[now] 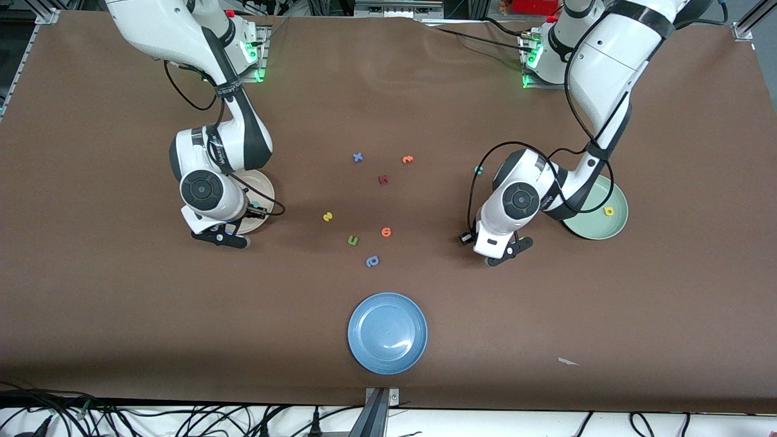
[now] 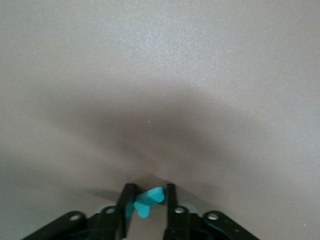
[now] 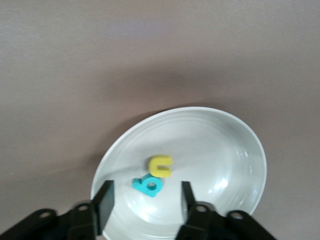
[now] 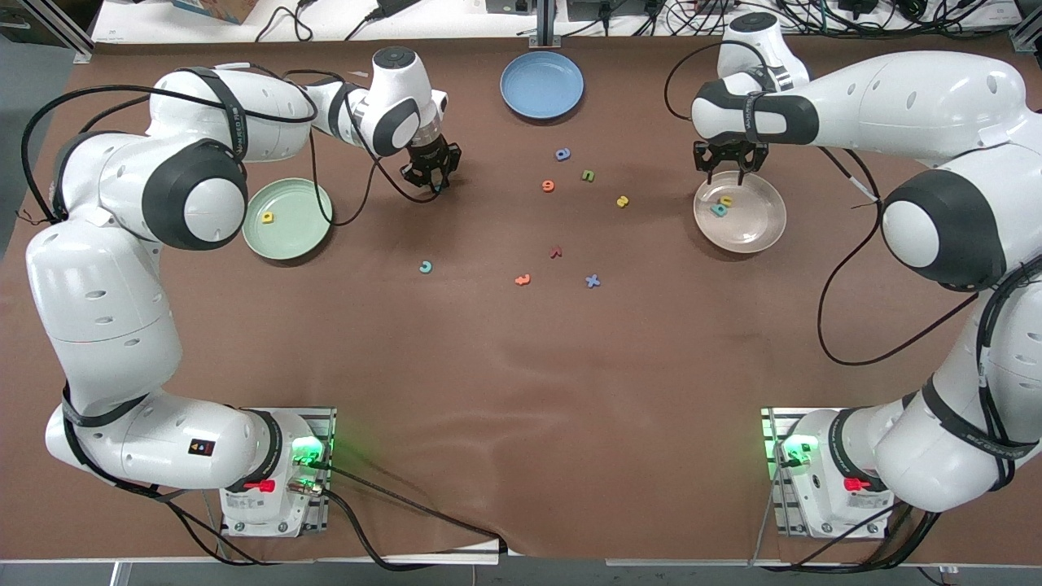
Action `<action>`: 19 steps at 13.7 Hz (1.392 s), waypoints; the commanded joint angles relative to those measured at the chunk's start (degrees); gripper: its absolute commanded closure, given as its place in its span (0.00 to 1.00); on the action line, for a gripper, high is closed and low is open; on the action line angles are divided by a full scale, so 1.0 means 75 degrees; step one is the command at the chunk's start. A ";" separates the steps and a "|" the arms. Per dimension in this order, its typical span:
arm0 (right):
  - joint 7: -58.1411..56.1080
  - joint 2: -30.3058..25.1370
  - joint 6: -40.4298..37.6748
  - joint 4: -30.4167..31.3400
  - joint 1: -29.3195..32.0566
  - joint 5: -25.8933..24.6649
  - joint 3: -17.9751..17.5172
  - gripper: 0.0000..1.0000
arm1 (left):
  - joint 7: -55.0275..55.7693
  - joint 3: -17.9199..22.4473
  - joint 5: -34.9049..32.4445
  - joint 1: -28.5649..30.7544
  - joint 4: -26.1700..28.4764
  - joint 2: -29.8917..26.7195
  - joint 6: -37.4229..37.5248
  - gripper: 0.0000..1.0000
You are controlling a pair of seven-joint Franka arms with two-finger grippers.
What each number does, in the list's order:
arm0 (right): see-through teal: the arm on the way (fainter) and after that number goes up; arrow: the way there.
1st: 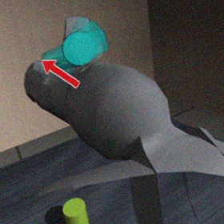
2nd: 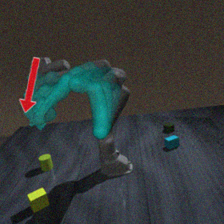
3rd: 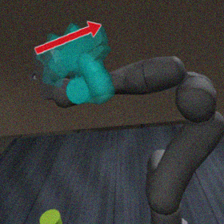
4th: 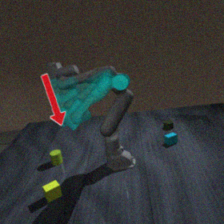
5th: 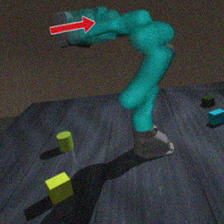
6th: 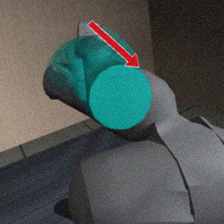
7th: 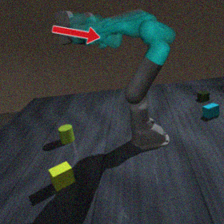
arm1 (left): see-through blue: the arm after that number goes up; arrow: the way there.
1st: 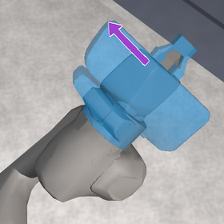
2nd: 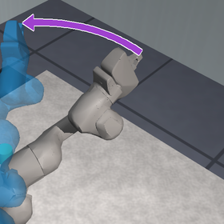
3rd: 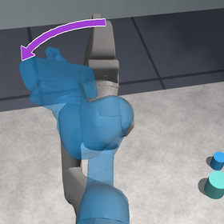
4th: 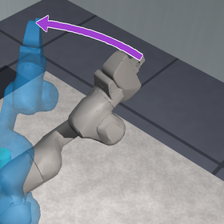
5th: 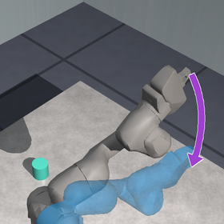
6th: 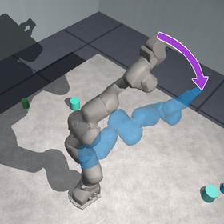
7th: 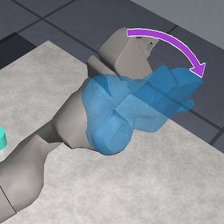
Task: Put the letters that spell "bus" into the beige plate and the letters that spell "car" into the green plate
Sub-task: 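Grasp the teal L and yellow u with both grippers, then drop the u on the cream plate while the left gripper carries the L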
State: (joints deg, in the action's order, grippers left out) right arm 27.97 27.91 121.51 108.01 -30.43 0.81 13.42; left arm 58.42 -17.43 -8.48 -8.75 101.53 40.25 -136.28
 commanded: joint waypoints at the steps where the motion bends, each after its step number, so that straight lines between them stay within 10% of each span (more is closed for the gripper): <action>1: -0.0050 -0.0077 -0.0041 -0.0278 -0.0021 0.0651 -0.0300 0.00 | 0.0238 0.0062 -0.0264 -0.0075 -0.0096 0.0152 0.0018 0.83; 6: 0.1669 0.0519 0.0390 -0.1041 -0.0688 0.1404 -0.0489 0.02 | 0.0157 0.0063 -0.0287 0.0041 -0.0131 0.0012 0.0099 0.94; 10: 0.3098 0.0964 0.1303 -0.1018 -0.1134 0.1404 -0.0489 0.40 | -0.0684 -0.0020 -0.0170 0.0498 -0.0470 -0.0537 0.1536 0.95; 19: 0.4169 0.1434 0.1974 -0.0936 -0.1498 0.1416 -0.0489 0.47 | -0.5711 -0.0090 0.0662 0.2887 0.0055 -0.1828 0.4717 0.95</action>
State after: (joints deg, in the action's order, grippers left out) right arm 58.29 37.73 135.44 101.70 -40.55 10.60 9.29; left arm 21.75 -17.45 -3.96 9.11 98.40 27.69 -101.09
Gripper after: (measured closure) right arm 0.427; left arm 0.740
